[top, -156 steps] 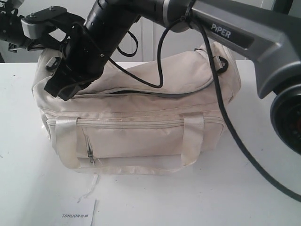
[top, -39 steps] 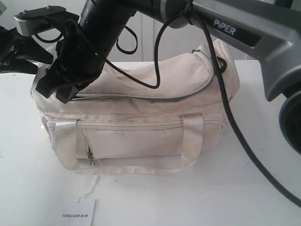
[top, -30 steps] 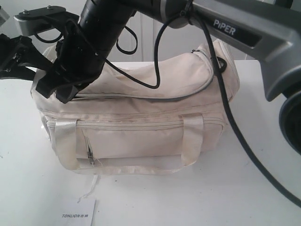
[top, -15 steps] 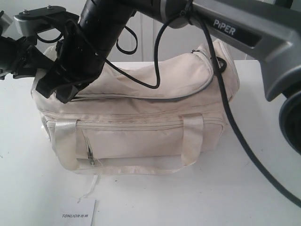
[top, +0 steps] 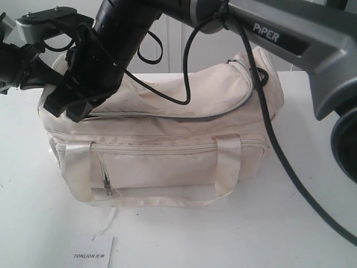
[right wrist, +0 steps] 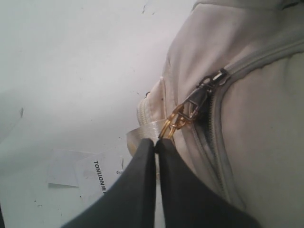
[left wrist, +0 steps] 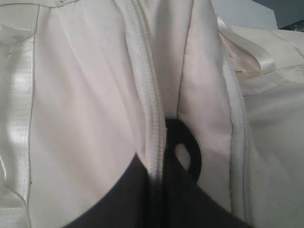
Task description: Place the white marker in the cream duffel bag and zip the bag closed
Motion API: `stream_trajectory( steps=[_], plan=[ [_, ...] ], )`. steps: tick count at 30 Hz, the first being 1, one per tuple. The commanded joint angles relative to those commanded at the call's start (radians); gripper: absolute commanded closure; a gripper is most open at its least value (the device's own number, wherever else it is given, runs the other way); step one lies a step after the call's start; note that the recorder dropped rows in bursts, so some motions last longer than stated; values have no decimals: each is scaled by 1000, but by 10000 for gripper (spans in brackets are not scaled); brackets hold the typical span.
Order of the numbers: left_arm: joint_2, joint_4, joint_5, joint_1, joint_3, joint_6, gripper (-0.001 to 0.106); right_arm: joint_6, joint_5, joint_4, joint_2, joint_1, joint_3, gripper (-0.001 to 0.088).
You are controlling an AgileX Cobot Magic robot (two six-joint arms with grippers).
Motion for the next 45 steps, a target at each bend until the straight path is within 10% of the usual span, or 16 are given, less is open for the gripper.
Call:
stream_trajectory(
  steps=[45],
  plan=[
    [0, -15, -10, 2, 0, -32, 1053, 71, 0, 12, -70, 0, 0, 868]
  ],
)
